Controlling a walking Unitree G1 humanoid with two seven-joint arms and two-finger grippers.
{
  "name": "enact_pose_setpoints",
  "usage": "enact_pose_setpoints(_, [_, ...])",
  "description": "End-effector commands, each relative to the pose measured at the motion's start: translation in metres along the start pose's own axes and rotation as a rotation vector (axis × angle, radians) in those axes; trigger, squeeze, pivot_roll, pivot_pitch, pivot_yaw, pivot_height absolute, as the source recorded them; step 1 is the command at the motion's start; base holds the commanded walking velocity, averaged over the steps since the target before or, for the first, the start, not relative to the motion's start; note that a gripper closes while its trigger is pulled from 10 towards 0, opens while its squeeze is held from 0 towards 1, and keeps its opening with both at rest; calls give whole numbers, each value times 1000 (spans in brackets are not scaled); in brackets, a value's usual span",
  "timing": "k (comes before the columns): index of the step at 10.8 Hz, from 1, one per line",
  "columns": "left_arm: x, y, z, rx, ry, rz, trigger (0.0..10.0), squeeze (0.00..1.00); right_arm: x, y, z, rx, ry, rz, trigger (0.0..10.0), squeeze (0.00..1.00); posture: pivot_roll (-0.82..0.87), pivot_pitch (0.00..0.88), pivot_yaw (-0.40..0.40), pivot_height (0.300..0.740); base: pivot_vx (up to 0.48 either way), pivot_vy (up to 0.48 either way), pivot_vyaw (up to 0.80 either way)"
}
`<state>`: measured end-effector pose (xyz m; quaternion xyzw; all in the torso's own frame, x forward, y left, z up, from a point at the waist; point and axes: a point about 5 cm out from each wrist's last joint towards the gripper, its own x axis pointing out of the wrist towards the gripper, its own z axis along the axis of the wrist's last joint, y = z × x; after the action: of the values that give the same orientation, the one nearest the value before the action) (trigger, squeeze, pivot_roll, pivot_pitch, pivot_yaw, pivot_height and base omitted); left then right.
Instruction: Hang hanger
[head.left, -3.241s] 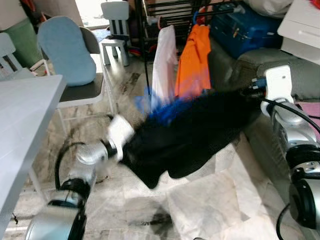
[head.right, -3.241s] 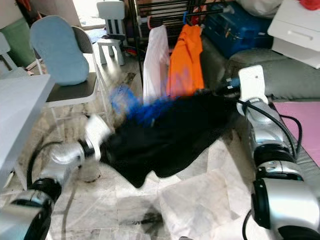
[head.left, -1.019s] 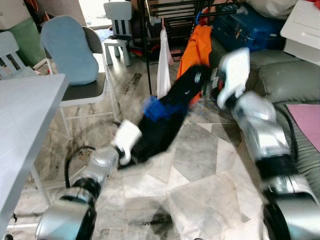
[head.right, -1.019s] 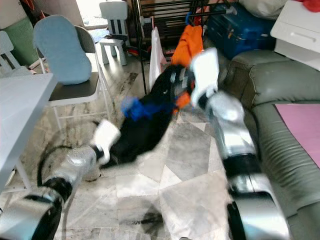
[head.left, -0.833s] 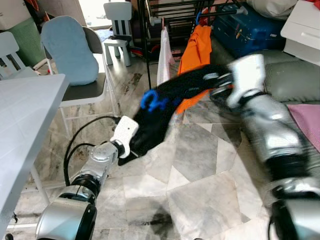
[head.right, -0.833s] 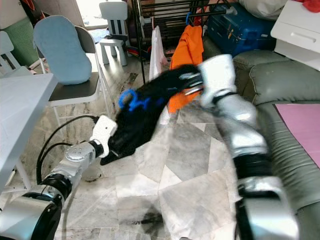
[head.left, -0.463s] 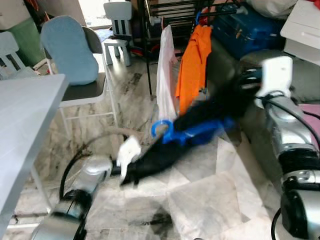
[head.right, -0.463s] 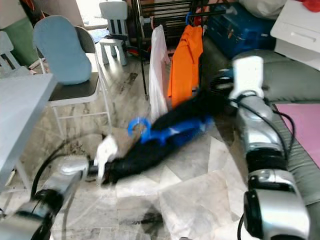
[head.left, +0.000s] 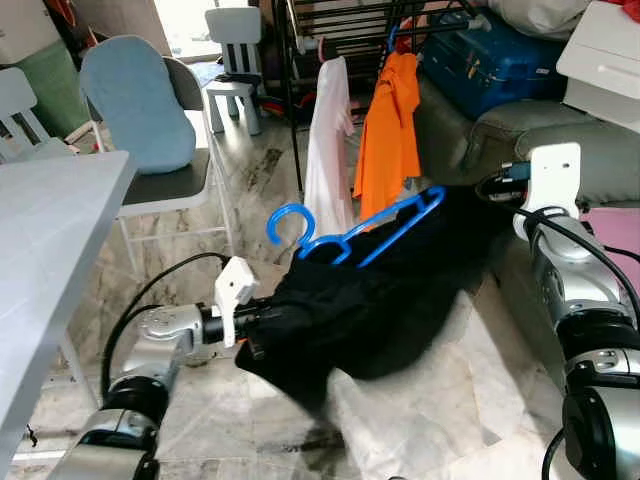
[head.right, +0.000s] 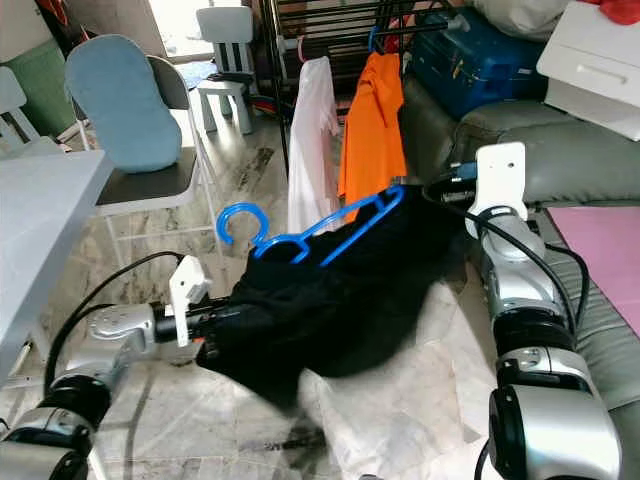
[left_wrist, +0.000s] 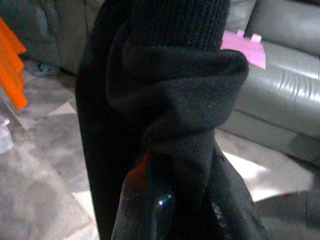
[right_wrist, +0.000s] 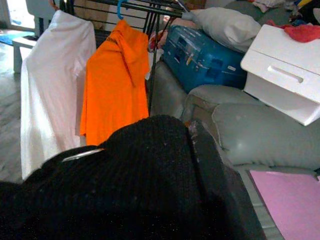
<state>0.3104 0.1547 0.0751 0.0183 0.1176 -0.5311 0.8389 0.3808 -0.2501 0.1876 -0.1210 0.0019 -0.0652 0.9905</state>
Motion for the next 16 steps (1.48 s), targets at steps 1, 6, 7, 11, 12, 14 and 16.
enact_pose_setpoints(1, [-4, 1, -3, 29, 47, 5, 0, 0, 2, -6, 8, 17, -34, -18, 0, 0, -249, 0, 72, 740, 0, 0, 0])
enact_pose_setpoints(6, [9, 18, -14, 154, 234, 364, 0, 0, 6, 26, 32, 80, -96, 104, 0, 0, -255, 0, 71, 740, 0, 0, 0])
enact_pose_setpoints(7, [10, 27, -9, 143, 206, 520, 0, 0, 5, 33, 35, 83, -102, 131, 0, 0, -260, 0, 69, 740, 0, 0, 0])
enact_pose_setpoints(11, [38, 21, -4, -17, 77, 697, 0, 0, -12, 104, 42, 180, -134, 385, 0, 0, -260, 0, 66, 740, 0, 0, 0])
enact_pose_setpoints(12, [48, 16, -3, -30, 63, 691, 0, 0, -30, 130, 45, 210, -154, 565, 0, 0, -261, 0, 66, 740, 0, 0, 0])
enact_pose_setpoints(14, [60, 10, 1, -70, 32, 685, 0, 0, -76, 160, 29, 181, -112, 953, 0, 0, -265, 0, 66, 740, 0, 0, 0])
enact_pose_setpoints(16, [68, 10, 10, -79, 3, 680, 0, 0, -103, 157, -10, 128, 31, 1073, 0, 0, -268, 0, 70, 740, 0, 0, 0])
